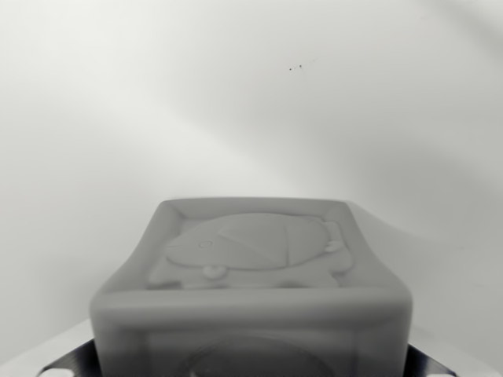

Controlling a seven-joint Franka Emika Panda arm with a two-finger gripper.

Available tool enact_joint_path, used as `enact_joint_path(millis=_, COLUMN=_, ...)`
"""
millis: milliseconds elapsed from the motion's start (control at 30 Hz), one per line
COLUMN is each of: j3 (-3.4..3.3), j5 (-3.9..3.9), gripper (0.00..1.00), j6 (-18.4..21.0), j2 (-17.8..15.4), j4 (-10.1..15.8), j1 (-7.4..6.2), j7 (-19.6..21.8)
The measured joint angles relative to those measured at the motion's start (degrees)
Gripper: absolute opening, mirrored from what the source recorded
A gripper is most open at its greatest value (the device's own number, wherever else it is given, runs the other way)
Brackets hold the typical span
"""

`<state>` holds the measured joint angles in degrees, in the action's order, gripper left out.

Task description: Destack cube

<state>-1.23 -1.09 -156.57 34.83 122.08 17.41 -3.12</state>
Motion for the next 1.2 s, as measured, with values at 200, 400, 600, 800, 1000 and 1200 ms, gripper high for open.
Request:
enact_joint_path(millis=200, j3=0.02, j5=0.00, gripper=1.00, j6=-0.1, j2=0.2, j4=-0.1, j1=0.03, j7=0.0)
enact_joint_path(millis=400, j3=0.03, j5=0.00, gripper=1.00, j6=-0.1, j2=0.2, j4=-0.1, j1=0.03, j7=0.0)
enact_joint_path(millis=600, j3=0.03, j5=0.00, gripper=1.00, j6=-0.2, j2=0.2, j4=-0.1, j1=0.03, j7=0.0)
enact_joint_path(millis=800, j3=0.03, j5=0.00, gripper=1.00, j6=-0.2, j2=0.2, j4=-0.1, j1=0.03, j7=0.0)
enact_joint_path(millis=1000, j3=0.04, j5=0.00, gripper=1.00, j6=-0.2, j2=0.2, j4=-0.1, j1=0.04, j7=0.0)
enact_joint_path(millis=1200, j3=0.04, j5=0.00, gripper=1.00, j6=-0.2, j2=0.2, j4=-0.1, j1=0.04, j7=0.0)
